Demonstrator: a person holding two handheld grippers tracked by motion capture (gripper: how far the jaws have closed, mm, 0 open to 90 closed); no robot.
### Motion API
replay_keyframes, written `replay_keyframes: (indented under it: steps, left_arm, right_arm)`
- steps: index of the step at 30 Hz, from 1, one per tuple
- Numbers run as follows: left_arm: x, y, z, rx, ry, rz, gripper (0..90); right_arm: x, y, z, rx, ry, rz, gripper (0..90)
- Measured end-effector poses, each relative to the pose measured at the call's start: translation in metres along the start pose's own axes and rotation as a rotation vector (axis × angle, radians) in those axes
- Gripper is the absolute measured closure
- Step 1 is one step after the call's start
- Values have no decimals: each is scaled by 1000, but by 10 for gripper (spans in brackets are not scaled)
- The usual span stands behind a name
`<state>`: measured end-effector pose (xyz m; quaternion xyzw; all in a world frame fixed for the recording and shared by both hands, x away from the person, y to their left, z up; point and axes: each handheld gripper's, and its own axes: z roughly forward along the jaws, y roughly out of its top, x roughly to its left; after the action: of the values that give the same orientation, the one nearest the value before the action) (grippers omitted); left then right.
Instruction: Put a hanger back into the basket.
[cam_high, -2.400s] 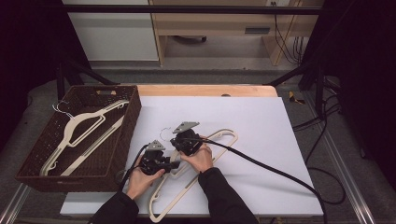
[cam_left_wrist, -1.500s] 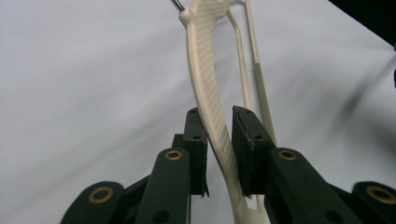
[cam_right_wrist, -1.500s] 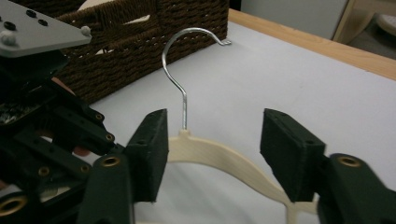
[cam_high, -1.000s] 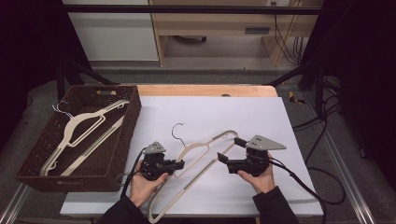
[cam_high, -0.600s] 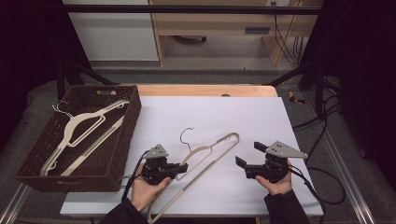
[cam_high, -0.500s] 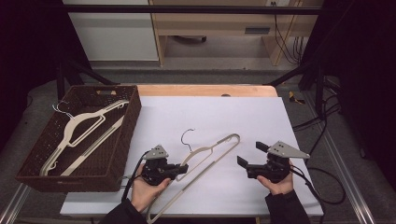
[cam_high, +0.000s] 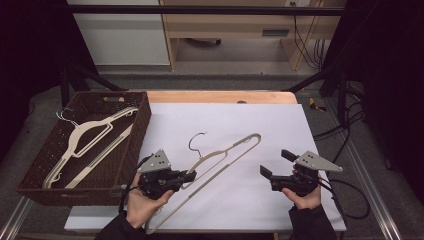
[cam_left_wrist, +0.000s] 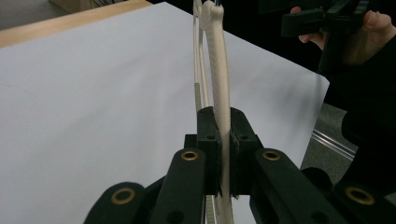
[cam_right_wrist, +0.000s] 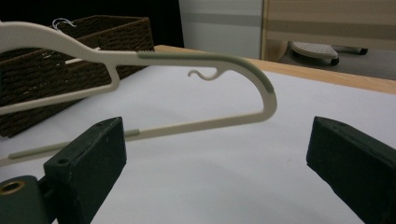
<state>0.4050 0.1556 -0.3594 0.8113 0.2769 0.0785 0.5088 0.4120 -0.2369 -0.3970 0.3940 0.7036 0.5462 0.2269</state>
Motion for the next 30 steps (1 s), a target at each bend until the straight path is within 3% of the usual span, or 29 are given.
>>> replay_keyframes:
  steps: [7,14,20,30]
  left_arm:
    - [6,22,-20,-3,31,46,857]
    - [21,43,-43,-25,36,54,857]
    - [34,61,-69,-30,90,89,857]
    - [70,66,-108,-60,131,74,857]
  right_arm:
    - [-2,3,-6,-14,-19,2,41]
    - [-4,4,-8,-34,-27,4,32]
    - [-4,4,-9,-29,-34,1,30]
    - [-6,5,-11,-30,-42,-4,27]
